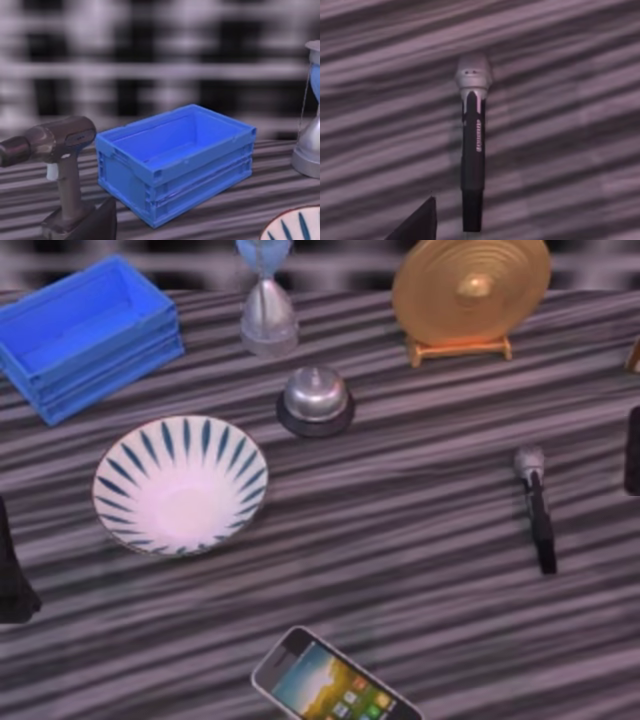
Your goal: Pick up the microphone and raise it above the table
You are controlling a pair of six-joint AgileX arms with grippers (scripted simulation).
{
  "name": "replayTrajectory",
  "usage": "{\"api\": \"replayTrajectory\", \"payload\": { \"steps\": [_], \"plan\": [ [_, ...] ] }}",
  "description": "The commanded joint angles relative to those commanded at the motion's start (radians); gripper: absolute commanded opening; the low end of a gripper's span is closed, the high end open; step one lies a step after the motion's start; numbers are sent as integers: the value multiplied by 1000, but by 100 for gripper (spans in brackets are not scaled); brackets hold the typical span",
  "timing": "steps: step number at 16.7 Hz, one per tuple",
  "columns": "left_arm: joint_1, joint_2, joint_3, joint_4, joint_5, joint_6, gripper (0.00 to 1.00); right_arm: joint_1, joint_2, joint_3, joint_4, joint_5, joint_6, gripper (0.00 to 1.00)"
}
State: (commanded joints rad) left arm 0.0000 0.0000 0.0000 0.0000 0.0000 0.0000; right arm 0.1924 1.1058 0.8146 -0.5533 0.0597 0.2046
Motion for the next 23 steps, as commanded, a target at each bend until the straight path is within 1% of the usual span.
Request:
{"api": "replayTrajectory", "payload": {
  "steps": [6, 9, 11, 14, 19, 21, 23],
  "plan": [
    [0, 0, 0, 0, 0, 0, 100, 93, 569, 407, -248, 21, 104, 100],
    [0, 0, 0, 0, 0, 0, 100, 127, 759, 544, -349, 32, 139, 100],
    [0, 0, 0, 0, 0, 0, 100, 142, 842, 603, -399, 39, 154, 100],
    [0, 0, 0, 0, 0, 0, 100, 151, 890, 636, -430, 44, 163, 100],
    [0, 0, 0, 0, 0, 0, 100, 146, 889, 632, -425, 43, 162, 100],
    [0, 0, 0, 0, 0, 0, 100, 145, 911, 615, -390, 44, 158, 100],
    [0, 0, 0, 0, 0, 0, 100, 141, 950, 585, -318, 44, 153, 100]
  ]
}}
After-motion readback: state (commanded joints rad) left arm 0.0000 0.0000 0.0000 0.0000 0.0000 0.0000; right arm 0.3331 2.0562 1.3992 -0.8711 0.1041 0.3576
